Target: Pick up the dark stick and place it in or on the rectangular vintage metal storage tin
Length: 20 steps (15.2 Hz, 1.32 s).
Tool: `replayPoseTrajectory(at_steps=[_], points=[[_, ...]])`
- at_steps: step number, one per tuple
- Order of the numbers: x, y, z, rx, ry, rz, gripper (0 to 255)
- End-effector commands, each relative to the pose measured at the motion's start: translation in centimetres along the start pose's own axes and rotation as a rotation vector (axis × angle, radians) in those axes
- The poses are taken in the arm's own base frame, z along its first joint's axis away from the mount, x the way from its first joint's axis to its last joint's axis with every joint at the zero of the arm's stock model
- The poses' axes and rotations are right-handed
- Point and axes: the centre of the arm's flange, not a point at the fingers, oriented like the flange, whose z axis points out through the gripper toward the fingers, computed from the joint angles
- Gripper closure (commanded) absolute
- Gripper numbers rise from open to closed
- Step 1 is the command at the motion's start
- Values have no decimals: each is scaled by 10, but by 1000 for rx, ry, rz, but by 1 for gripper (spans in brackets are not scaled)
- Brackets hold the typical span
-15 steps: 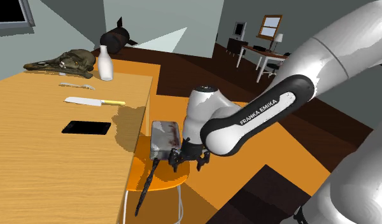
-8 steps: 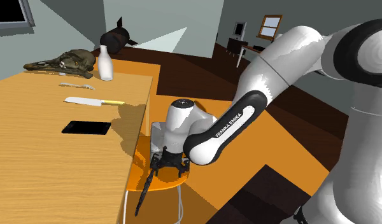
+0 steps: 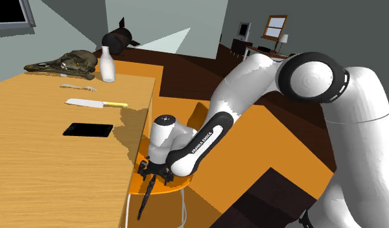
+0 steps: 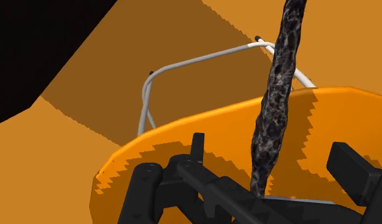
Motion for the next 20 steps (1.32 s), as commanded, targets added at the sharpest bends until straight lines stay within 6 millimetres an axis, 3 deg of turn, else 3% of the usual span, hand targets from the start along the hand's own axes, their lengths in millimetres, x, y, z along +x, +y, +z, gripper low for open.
replayPoseTrajectory(at_steps=[1,9,16,17,20], points=[[5,-15,14,5,8,36,0],[5,-16,54,5,8,36,0],[5,-16,54,5,8,36,0],[4,-15,55,5,7,36,255],[4,-18,54,5,8,36,255]])
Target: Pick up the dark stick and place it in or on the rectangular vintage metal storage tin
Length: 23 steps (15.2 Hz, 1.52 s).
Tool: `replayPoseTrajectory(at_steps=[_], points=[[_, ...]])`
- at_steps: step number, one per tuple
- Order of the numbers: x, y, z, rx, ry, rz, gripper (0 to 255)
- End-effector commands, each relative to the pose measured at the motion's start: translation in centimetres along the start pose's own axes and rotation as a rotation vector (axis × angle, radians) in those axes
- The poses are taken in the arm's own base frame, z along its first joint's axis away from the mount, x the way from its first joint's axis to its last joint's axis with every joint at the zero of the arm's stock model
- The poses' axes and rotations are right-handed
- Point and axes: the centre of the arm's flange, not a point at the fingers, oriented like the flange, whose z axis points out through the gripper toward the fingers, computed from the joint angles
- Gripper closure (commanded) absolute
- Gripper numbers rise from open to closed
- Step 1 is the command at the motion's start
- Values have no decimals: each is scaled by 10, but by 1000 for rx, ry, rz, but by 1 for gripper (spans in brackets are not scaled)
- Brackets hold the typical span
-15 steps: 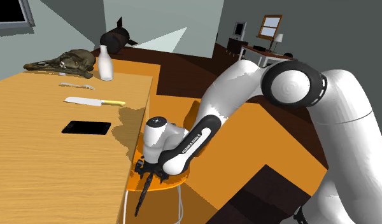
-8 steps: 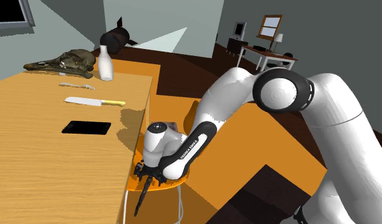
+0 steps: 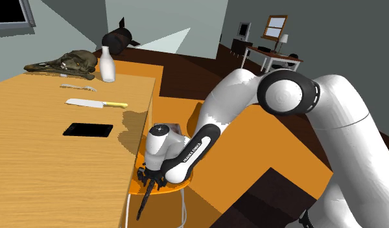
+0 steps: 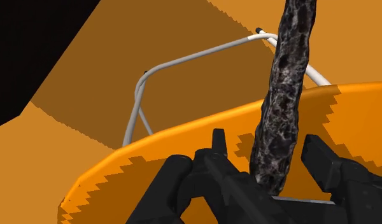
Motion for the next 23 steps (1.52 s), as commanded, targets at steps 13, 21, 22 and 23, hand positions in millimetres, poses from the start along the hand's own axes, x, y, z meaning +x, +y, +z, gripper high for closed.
replayPoseTrajectory(at_steps=[13,21,22,23], points=[[-4,-5,-37,14,-6,-8,255],[-3,-8,-79,14,-6,-8,255],[-3,-8,-84,14,-6,-8,255],[-2,-9,-89,14,-6,-8,255]])
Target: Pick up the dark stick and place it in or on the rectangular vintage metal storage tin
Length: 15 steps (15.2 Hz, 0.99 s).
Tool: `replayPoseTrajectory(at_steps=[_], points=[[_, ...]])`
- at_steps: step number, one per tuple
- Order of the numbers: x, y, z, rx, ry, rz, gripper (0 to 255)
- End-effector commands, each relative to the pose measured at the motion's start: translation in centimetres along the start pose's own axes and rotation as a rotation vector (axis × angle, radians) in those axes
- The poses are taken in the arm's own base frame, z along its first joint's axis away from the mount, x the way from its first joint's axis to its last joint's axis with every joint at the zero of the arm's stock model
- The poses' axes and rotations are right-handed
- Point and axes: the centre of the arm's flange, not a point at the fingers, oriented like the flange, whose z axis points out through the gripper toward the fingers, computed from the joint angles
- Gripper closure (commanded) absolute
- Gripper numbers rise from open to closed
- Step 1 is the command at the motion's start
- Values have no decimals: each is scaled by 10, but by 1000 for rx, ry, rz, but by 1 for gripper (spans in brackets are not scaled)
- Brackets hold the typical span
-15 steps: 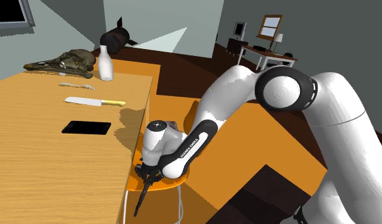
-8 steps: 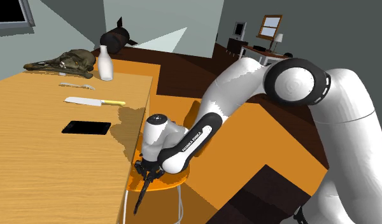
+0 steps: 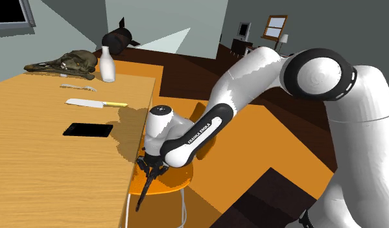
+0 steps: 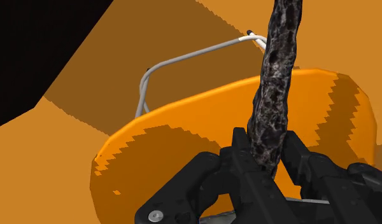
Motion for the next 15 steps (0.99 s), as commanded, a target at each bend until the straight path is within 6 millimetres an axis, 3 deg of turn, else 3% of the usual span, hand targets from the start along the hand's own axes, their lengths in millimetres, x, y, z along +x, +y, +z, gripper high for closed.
replayPoseTrajectory(at_steps=[1,15], points=[[0,-3,-10,6,0,-2,255],[2,-9,-84,6,0,-2,255]])
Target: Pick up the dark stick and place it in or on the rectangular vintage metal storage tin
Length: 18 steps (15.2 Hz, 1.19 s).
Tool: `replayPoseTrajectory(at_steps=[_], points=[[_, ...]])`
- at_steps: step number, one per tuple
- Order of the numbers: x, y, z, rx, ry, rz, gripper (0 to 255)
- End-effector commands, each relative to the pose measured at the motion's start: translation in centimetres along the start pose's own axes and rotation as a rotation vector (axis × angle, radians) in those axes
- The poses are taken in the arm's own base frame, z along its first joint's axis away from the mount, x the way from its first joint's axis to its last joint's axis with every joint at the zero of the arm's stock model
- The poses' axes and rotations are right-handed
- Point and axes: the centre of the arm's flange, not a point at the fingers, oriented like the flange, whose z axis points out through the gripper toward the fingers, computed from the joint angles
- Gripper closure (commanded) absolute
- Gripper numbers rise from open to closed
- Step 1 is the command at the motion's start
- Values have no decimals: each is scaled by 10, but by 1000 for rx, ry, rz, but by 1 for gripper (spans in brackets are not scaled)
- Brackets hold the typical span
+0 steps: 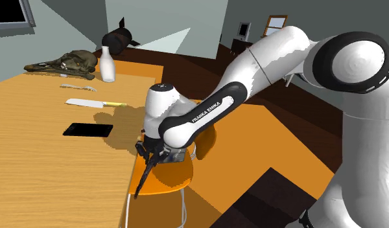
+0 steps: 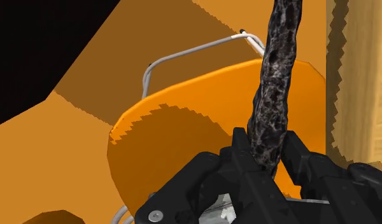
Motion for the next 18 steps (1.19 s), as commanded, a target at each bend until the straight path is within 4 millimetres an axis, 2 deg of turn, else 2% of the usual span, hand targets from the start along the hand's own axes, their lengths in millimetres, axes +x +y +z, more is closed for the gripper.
replayPoseTrajectory(at_steps=[1,18], points=[[0,-1,-7,0,0,0,255],[224,2,-2,0,0,0,255]])
